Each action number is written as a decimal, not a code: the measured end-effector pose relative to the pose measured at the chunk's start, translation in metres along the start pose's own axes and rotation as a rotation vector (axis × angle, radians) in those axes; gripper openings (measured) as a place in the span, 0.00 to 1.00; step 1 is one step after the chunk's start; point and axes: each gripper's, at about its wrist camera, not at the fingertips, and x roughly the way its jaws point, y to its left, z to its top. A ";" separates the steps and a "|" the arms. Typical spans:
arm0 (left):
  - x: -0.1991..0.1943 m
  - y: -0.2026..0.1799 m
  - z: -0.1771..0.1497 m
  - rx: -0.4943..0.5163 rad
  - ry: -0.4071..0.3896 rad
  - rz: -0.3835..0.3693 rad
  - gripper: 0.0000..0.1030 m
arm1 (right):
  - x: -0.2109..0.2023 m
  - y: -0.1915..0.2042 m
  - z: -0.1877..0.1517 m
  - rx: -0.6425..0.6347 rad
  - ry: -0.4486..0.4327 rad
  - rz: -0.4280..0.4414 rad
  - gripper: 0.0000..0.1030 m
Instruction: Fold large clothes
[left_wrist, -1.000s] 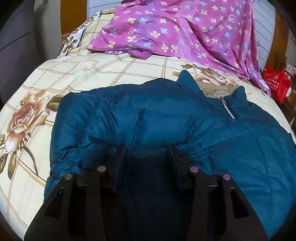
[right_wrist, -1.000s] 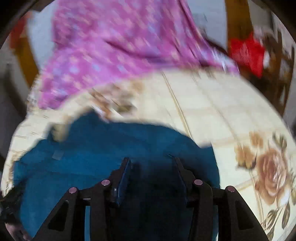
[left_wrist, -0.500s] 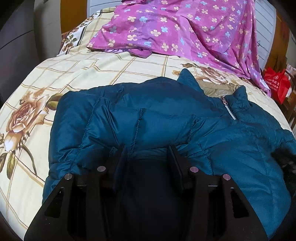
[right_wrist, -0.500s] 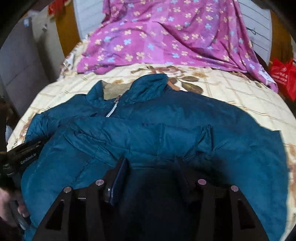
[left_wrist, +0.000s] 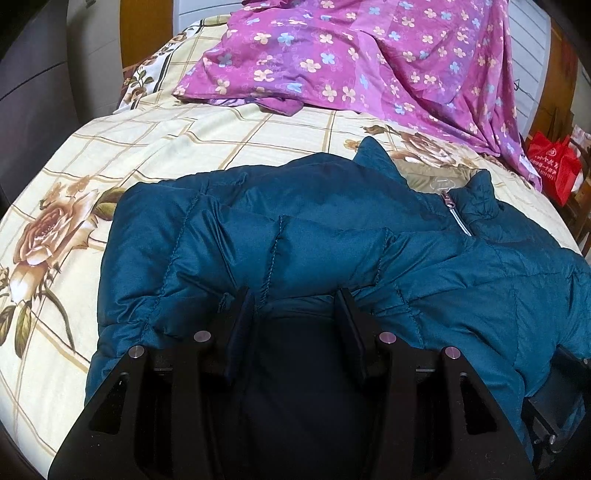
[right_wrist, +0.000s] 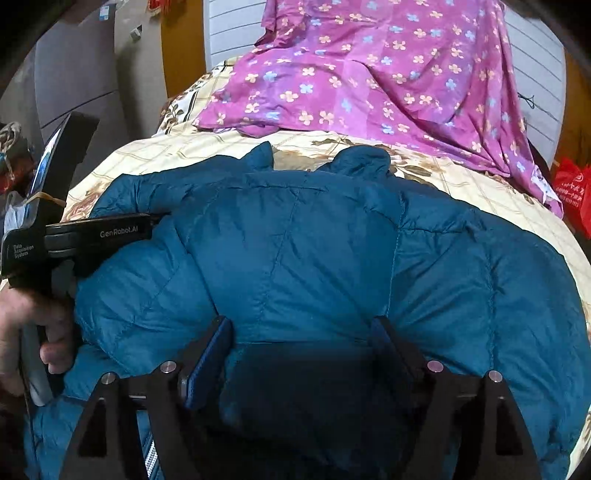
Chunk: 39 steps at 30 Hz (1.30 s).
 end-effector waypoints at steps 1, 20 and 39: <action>0.000 0.001 0.000 -0.003 0.000 -0.004 0.45 | 0.000 0.000 0.000 -0.001 0.001 -0.002 0.74; 0.000 0.002 0.000 -0.009 0.002 -0.010 0.45 | -0.015 -0.013 0.003 0.061 -0.003 0.053 0.75; -0.001 0.002 -0.001 -0.007 -0.001 -0.010 0.44 | -0.136 -0.090 -0.043 0.261 -0.034 -0.108 0.76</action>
